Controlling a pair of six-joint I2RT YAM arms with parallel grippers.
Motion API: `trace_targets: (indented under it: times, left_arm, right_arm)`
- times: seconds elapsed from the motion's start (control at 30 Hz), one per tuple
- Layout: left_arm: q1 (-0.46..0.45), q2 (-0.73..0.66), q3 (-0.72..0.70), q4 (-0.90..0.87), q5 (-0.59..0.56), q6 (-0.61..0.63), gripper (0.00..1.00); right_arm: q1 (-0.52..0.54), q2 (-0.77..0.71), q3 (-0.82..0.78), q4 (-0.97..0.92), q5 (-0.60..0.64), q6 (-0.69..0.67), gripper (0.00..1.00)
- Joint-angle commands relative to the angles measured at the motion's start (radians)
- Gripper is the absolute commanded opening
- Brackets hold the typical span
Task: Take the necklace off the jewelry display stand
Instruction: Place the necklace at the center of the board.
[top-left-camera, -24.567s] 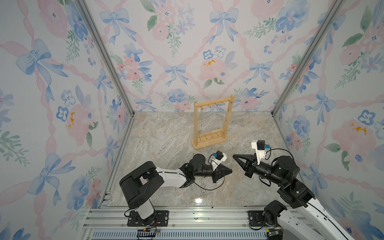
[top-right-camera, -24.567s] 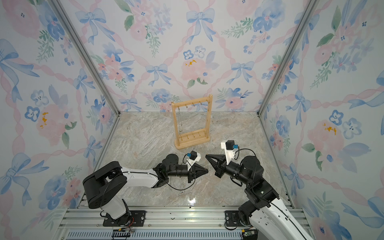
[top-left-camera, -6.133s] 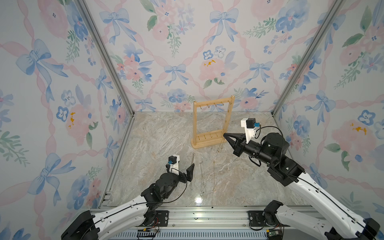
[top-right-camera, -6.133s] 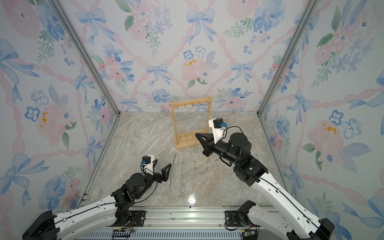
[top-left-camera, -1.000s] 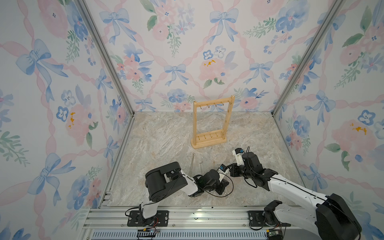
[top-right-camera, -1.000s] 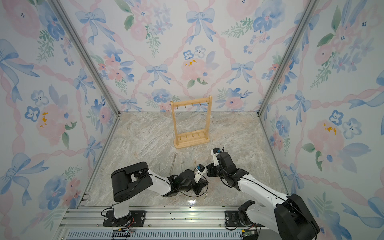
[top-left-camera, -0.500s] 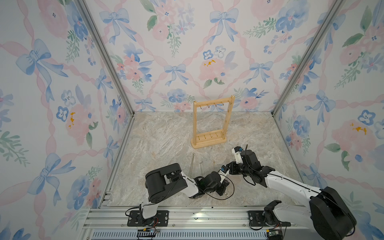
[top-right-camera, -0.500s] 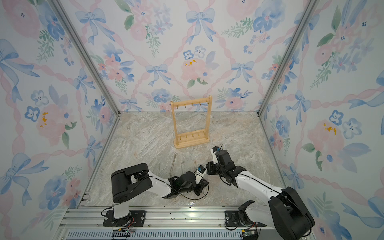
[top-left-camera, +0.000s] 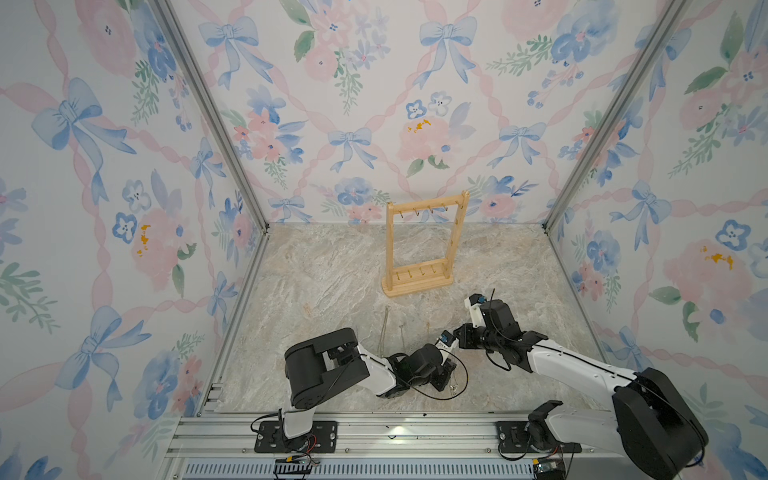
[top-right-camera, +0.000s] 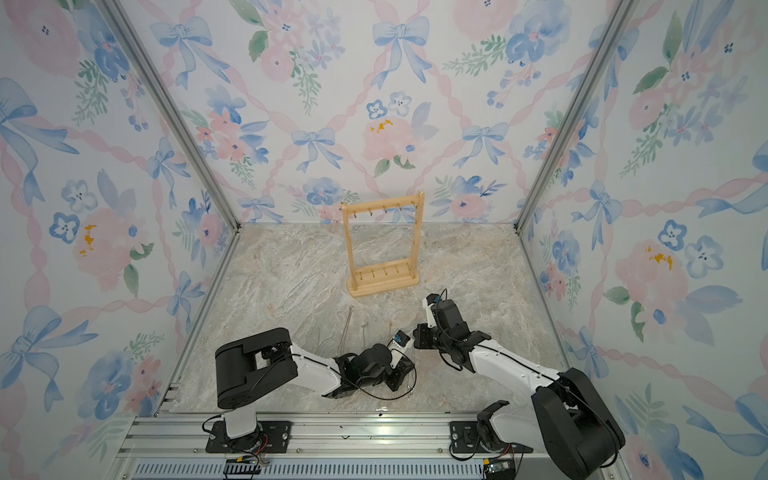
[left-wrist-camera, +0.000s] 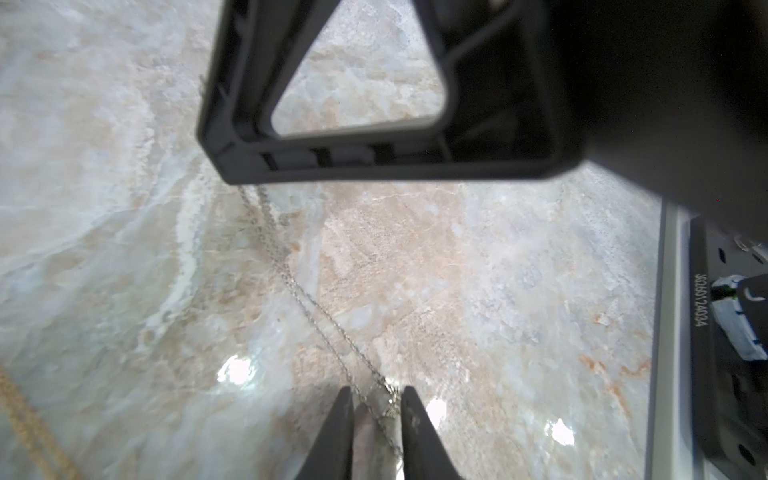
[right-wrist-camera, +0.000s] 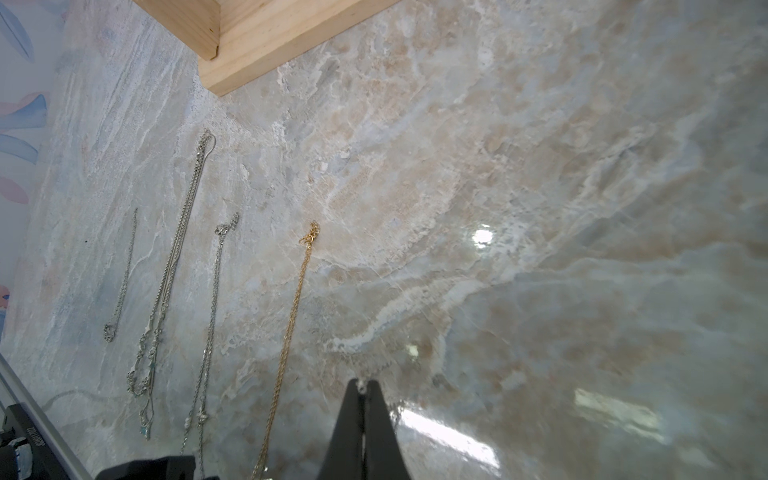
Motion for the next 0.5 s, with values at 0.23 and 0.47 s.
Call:
trace_targets:
  times: [0.23,0.47]
  left_arm:
    - [-0.027,-0.1,-0.008,-0.054,0.008,0.046,0.22]
    - [-0.036,-0.134,-0.008,-0.059,0.069,0.05,0.08]
  right_arm:
    - [-0.014,0.042,0.051,-0.003,0.001,0.018,0.0]
    - [-0.02,0.088,0.081,-0.003,0.002,0.03,0.0]
